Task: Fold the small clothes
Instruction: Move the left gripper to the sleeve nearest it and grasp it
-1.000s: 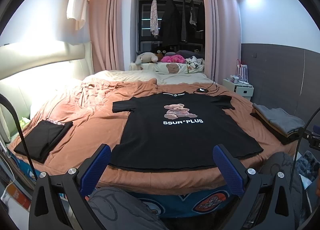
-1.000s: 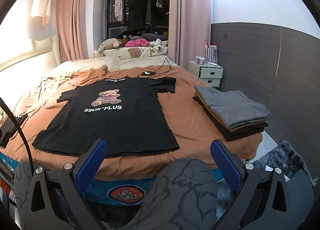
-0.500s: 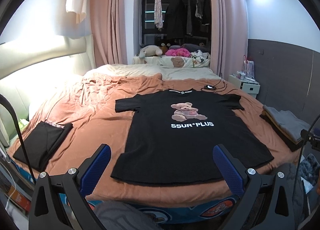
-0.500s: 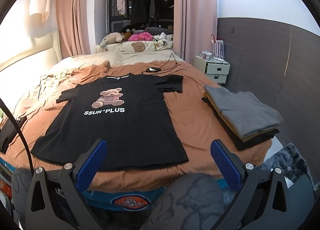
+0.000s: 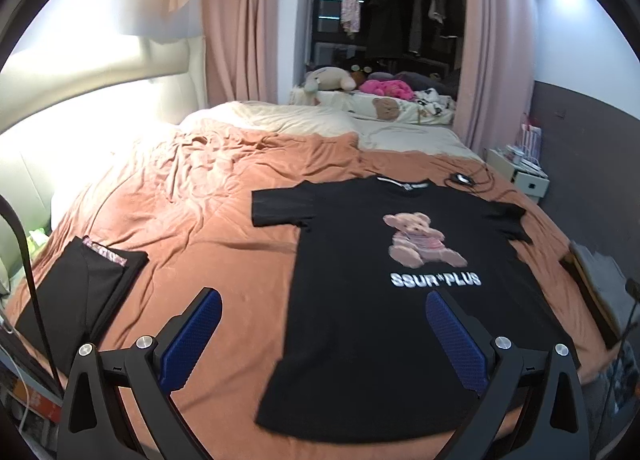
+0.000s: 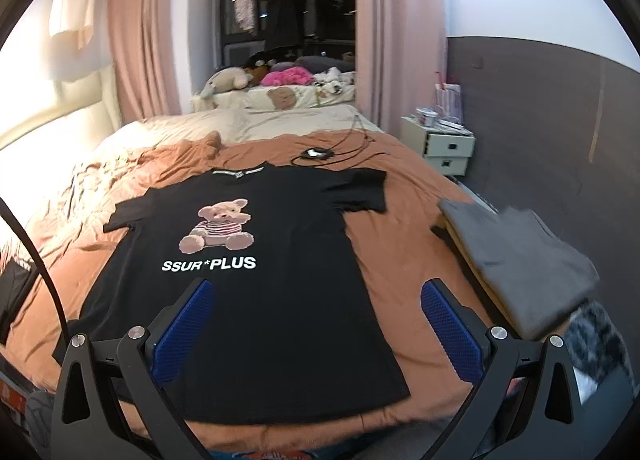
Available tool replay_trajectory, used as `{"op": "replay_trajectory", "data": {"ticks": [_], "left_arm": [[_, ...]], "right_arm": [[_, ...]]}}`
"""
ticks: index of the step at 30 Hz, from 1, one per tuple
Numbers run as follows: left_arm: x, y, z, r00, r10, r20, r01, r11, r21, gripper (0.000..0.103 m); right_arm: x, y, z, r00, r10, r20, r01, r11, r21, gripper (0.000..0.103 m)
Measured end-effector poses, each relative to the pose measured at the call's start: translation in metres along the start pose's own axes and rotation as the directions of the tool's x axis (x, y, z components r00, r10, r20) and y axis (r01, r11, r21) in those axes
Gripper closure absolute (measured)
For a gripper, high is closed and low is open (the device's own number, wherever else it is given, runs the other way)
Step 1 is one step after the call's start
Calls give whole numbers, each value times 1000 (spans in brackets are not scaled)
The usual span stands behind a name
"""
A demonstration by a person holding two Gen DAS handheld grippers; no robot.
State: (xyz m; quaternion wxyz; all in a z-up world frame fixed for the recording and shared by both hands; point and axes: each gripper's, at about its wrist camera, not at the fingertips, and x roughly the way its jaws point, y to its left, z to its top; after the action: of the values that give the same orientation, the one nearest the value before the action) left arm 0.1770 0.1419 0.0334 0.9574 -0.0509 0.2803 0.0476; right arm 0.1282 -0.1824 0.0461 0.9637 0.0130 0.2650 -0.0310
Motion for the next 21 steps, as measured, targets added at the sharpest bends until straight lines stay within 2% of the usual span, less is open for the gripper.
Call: {"op": "replay_trajectory", "data": {"ticks": [7,12,15,21], "left_arm": [[52,24,40,999,35,0,-35,999,2,1],[99,45,69,999,37,-35,-38,999,-17,11],[134,60,83,997,27,-79,-31,998,-46,18],[197,89,107,990,5,-144,-21,994,-107,29]], "right_arm": [[54,7,33,992,126,6,-126,991,-34,0],[105,11,55,983,181,-9,-181,982,-56,0],[139,18,69,969,246,-22,-247,968,-42,6],[206,29,96,953,289,-93,-291,957,-8,21]]}}
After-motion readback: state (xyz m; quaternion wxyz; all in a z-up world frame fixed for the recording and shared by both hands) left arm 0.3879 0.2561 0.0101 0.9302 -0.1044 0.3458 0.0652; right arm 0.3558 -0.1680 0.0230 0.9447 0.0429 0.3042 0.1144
